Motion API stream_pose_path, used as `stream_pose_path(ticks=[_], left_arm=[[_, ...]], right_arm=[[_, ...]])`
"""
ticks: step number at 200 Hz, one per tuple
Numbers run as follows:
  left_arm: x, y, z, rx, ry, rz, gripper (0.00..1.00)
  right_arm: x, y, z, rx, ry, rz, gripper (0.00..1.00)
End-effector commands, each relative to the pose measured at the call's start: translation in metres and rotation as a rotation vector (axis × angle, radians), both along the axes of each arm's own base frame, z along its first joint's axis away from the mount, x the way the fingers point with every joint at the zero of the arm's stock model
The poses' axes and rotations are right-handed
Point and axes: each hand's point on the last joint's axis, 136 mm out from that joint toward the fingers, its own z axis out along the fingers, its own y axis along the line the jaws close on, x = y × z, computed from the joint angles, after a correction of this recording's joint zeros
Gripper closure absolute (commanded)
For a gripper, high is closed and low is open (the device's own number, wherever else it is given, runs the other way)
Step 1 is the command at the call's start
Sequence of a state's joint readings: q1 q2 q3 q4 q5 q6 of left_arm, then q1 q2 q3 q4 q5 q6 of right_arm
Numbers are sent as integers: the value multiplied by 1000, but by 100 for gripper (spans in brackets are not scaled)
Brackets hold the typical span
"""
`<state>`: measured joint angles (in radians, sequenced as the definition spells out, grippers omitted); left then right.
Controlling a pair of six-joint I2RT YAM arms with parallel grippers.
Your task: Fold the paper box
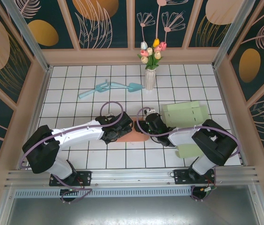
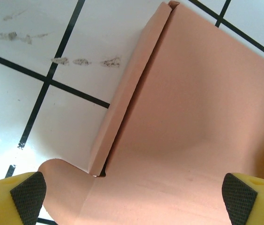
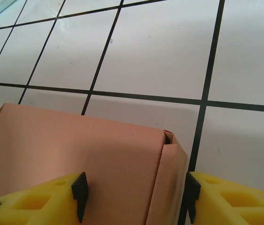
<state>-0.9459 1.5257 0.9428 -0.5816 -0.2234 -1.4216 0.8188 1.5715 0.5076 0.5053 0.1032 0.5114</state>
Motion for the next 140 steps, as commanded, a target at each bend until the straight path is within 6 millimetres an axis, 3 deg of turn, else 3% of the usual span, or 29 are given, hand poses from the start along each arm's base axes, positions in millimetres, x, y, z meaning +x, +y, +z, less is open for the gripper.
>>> stream_pose_path(ticks=[1, 140], left_arm=[[-7, 0, -1, -11, 36, 49, 3], [-15, -9, -19, -85, 83, 80, 15]], right_arm=[[-20, -25, -37, -108, 108, -14, 41], [-23, -26, -47, -101, 127, -20, 42]])
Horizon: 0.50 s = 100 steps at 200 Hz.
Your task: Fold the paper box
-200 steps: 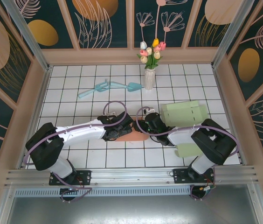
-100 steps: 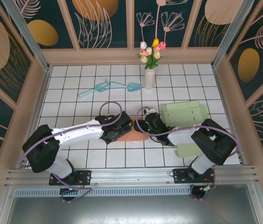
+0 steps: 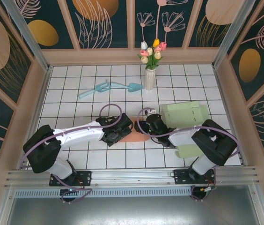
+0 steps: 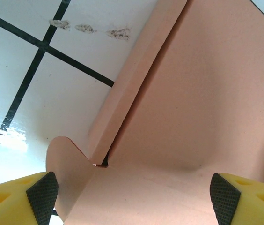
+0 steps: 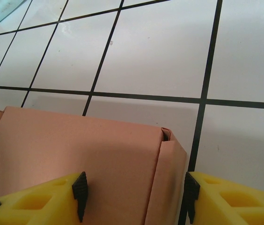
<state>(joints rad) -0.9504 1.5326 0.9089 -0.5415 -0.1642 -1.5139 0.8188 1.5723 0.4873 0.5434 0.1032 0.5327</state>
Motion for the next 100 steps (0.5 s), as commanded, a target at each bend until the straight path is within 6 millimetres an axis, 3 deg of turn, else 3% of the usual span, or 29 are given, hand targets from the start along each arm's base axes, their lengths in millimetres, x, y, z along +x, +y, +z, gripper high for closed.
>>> stream_pose_path(ticks=[1, 25, 100], left_arm=[[-5, -3, -7, -22, 25, 19, 15], [-6, -8, -10, -53, 35, 19, 22], [-5, -24, -4, -129, 45, 29, 26]], right_arm=[[-22, -25, -47, -125, 128, -6, 42], [-23, -26, -49, -124, 132, -6, 42], [-24, -27, -55, -121, 142, -14, 43]])
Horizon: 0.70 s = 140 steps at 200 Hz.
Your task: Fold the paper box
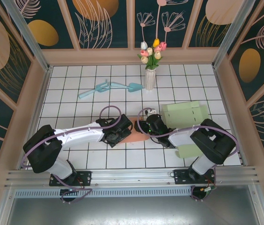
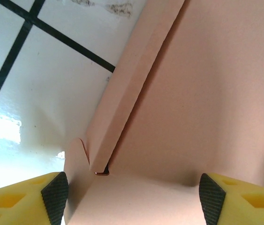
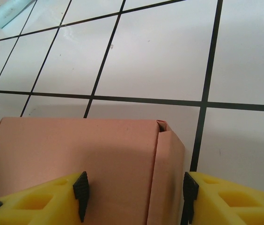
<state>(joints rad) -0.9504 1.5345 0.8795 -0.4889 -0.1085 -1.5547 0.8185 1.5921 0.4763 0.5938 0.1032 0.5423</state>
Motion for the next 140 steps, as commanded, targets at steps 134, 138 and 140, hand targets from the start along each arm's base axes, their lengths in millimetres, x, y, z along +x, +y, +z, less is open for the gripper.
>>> stream_pose_path(ticks=[134, 138, 140], left_arm=[[11, -30, 36, -148, -31, 42, 30], [11, -30, 36, -148, -32, 43, 30], [11, -30, 36, -147, -30, 43, 30]], right_arm=[[-30, -26, -60, -118, 171, -7, 43], [-30, -26, -59, -115, 172, -6, 43], [-30, -26, -60, -114, 173, -6, 43]])
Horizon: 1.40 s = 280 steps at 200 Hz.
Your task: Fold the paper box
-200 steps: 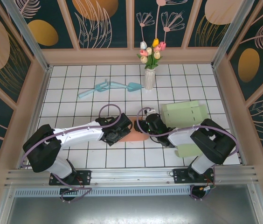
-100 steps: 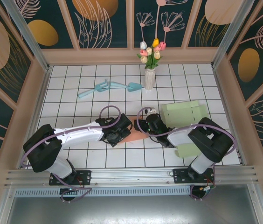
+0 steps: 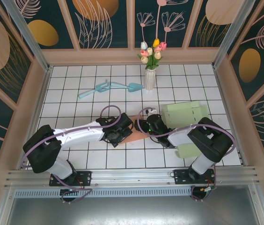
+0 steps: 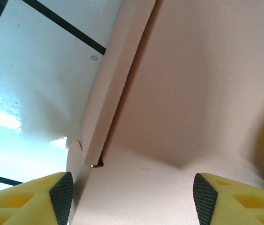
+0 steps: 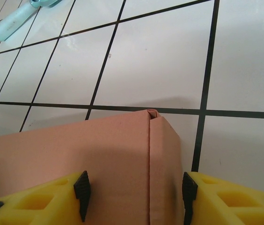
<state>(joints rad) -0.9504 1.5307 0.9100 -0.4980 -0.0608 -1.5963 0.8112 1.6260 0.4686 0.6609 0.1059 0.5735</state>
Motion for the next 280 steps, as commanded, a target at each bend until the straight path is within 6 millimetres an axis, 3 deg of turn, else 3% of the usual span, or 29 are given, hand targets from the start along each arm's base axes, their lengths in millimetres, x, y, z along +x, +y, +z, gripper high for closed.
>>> stream_pose_path(ticks=[1, 30, 69, 86, 91, 111, 138, 164, 222, 262, 280], left_arm=[[13, -18, 26, -88, -62, 24, 30], [11, -19, 21, -94, -49, 27, 30], [16, -25, 30, -108, -63, 26, 30], [15, -5, 22, -6, -75, 34, 27], [21, -4, 31, 2, -101, 40, 26], [22, 13, 31, 70, -139, 45, 24], [18, 40, 16, 149, -145, 61, 22], [24, 51, 6, 165, -143, 66, 21], [59, 33, -5, 209, -172, -36, 19], [96, 6, 9, 161, -231, -61, 19], [110, -7, 4, 176, -243, -82, 19]], right_arm=[[-36, -26, -58, -148, 176, 25, 43], [-37, -25, -58, -149, 178, 29, 43], [-37, -27, -61, -160, 182, 21, 42], [-37, -29, -61, -163, 182, 13, 39], [-37, -29, -60, -163, 180, 13, 39], [-39, -27, -57, -144, 187, 19, 39], [-53, -19, -48, -50, 203, 47, 41], [-68, -10, -34, 54, 199, 52, 43], [-93, 18, -19, 190, 216, 67, 45], [-86, 10, -13, 231, 200, -13, 45], [-79, 1, -10, 225, 174, -61, 46]])
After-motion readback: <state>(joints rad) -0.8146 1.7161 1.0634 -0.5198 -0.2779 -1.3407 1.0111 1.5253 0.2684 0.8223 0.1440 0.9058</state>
